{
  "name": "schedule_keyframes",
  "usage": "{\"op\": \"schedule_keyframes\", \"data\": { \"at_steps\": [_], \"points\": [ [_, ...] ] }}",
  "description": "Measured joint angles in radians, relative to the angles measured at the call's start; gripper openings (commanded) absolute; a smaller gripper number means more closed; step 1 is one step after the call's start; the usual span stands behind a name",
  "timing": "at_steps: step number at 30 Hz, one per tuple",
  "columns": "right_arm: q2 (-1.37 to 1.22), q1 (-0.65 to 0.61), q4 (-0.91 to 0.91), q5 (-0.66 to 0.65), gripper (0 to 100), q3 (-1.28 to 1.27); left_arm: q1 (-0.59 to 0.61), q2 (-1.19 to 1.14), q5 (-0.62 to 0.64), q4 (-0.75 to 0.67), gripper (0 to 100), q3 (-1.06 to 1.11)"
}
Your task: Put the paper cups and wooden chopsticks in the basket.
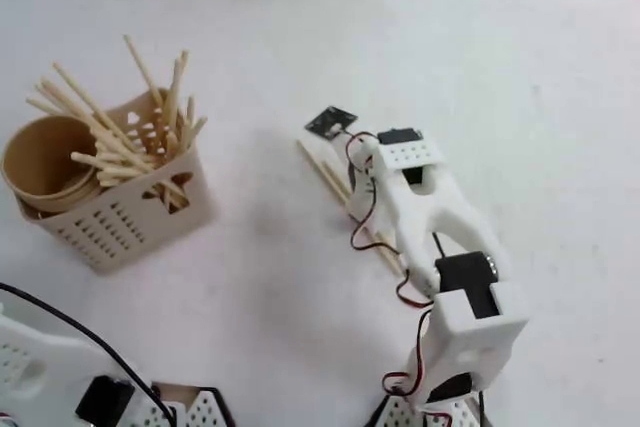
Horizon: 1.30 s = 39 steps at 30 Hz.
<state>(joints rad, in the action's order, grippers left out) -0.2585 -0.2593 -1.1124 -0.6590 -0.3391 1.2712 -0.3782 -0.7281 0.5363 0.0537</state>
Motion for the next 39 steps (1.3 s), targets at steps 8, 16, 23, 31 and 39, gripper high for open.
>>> {"op": "schedule_keyframes", "data": {
  "at_steps": [8, 16, 23, 31, 39],
  "points": [
    [-0.014, 0.026, 0.038, -0.032, 5.3, -0.04, 0.002, 0.0, 0.0, 0.0, 14, 0.0],
    [-0.038, 0.041, 0.034, -0.002, 1.8, -0.012, 0.002, 0.0, -0.044, 0.0, 14, 0.0],
    [0.161, 0.064, -0.003, 0.103, 1.8, -0.021, 0.002, 0.0, -0.104, 0.0, 14, 0.0],
    [0.451, 0.064, -0.081, 0.12, 1.8, -0.023, 0.002, 0.0, -0.109, 0.0, 14, 0.0],
    [0.586, -0.041, -0.049, 0.316, 1.8, 0.206, 0.002, 0.0, -0.109, 0.0, 14, 0.0]
  ]
}}
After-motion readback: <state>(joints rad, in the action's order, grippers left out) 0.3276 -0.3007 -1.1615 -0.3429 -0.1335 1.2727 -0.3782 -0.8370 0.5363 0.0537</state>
